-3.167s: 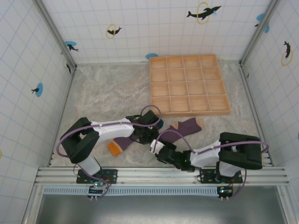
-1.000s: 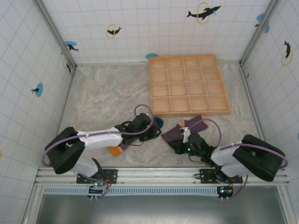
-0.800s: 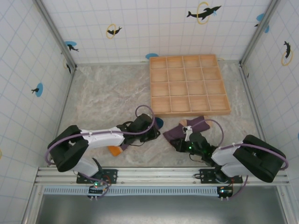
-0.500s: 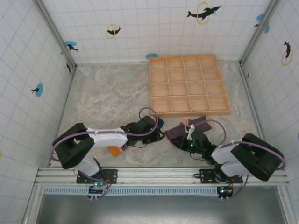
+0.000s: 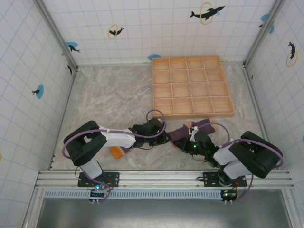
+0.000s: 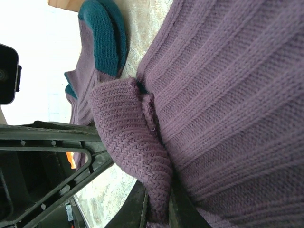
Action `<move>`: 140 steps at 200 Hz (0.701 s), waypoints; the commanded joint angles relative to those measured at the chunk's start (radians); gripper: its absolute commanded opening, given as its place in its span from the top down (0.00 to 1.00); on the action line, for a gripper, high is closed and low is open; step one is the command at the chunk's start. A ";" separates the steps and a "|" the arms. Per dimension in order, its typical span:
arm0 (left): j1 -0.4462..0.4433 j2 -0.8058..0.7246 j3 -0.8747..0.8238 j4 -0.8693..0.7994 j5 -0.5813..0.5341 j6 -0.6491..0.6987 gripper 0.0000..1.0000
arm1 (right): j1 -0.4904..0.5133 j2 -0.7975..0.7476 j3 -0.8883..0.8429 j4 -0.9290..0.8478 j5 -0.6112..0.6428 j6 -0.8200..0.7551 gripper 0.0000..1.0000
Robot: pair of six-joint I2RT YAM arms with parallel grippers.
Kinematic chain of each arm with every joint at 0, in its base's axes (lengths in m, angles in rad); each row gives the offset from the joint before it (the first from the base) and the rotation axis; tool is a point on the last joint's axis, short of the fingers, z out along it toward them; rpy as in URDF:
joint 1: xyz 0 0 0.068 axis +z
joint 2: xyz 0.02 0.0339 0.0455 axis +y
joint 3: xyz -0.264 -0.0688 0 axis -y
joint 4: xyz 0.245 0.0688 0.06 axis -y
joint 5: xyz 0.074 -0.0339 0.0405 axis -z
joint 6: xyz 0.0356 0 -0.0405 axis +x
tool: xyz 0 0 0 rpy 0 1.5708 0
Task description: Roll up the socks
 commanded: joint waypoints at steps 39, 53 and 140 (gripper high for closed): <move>-0.004 0.070 0.015 0.093 0.023 -0.009 0.67 | -0.015 0.024 -0.059 -0.146 0.019 0.065 1.00; -0.004 0.088 0.021 0.107 0.031 -0.015 0.68 | -0.018 0.021 -0.064 -0.145 0.019 0.067 1.00; -0.004 0.145 0.003 0.159 0.029 -0.039 0.64 | -0.037 0.012 -0.079 -0.127 0.004 0.077 1.00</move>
